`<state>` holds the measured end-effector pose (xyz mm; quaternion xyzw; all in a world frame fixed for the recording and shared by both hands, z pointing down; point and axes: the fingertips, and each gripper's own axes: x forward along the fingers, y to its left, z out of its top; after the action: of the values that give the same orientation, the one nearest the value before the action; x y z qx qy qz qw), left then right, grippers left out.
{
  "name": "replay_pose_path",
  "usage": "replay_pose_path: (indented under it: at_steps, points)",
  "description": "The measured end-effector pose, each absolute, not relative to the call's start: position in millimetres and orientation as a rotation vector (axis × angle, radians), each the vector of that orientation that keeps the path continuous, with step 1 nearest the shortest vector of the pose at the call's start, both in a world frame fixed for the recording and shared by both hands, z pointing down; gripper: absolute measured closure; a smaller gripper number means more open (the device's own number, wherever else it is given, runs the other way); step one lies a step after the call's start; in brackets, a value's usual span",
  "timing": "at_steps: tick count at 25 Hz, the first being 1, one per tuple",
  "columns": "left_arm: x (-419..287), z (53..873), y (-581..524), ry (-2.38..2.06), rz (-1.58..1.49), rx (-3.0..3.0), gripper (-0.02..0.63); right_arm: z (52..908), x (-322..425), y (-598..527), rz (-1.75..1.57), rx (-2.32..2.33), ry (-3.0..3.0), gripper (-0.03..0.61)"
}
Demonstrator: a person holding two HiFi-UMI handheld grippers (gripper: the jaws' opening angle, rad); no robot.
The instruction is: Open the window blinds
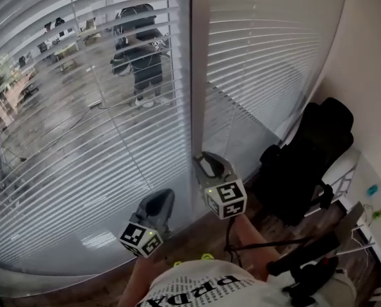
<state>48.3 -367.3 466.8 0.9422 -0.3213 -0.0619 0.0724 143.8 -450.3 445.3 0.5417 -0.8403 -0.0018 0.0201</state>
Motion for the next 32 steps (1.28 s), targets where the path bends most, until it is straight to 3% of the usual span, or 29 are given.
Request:
replay_pose_path:
  at_steps: [32]
  points:
    - [46, 458, -364, -0.961, -0.183, 2.812, 0.621, 439, 144, -448, -0.019, 1.703, -2.592, 0.443]
